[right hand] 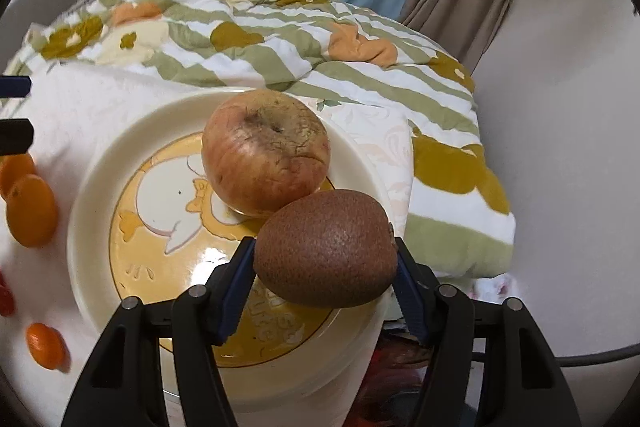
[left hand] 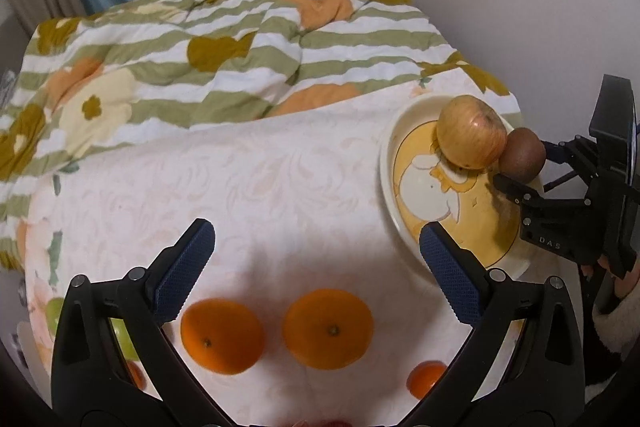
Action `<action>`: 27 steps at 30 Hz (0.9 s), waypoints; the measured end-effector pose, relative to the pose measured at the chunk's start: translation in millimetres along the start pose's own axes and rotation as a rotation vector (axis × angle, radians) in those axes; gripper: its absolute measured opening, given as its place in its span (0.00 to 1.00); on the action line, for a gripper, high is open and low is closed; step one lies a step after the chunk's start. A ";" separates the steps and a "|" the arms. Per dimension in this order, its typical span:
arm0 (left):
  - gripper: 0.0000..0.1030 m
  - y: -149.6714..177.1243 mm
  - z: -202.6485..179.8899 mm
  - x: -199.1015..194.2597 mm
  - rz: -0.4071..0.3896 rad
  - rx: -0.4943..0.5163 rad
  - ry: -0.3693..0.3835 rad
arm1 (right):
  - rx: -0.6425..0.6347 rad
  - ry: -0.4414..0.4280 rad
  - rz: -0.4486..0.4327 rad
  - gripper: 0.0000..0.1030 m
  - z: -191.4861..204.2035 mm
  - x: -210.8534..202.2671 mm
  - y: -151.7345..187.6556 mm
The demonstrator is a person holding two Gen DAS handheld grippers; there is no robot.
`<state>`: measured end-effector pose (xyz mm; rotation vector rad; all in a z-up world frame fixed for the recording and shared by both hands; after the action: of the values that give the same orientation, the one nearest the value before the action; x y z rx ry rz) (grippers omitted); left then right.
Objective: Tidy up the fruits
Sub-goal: 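Open the left tool over the plate while the right tool releases the kiwi, then move both open tools back toward the fruit row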
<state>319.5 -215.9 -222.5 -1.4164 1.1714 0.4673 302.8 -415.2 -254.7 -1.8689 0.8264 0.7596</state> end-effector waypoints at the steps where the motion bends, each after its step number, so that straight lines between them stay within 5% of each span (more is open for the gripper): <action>1: 1.00 1.4 0.4 -0.8 -0.002 -0.004 -0.002 | -0.006 0.007 0.002 0.64 0.4 -0.4 -0.1; 3: 1.00 4.7 1.8 -3.4 -0.008 -0.014 -0.006 | -0.013 0.006 -0.004 0.86 1.1 -1.1 -1.4; 4: 1.00 6.8 1.9 -5.4 -0.010 -0.018 -0.009 | -0.018 0.015 -0.016 0.89 0.6 -2.5 -2.7; 16: 1.00 14.0 -3.3 -43.1 -0.073 -0.046 -0.030 | 0.037 -0.003 -0.105 0.89 -14.6 -42.1 -12.2; 27: 1.00 24.7 -1.6 -138.6 -0.198 -0.064 -0.118 | 0.158 -0.064 -0.156 0.90 -30.7 -126.6 -14.7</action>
<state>240.4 -160.7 -119.8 -1.5213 0.9180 0.4452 245.5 -409.6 -137.0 -1.7364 0.6716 0.6350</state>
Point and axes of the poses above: each gripper's, at about its wrist camera, not at the fingertips, and x roughly the way its jaws point, z to its left, y to its underside, the point moved 8 cm from there along x, roughly the way its jaws point, and after that the axes turned 11 degrees about y, right-handed, at the moved point
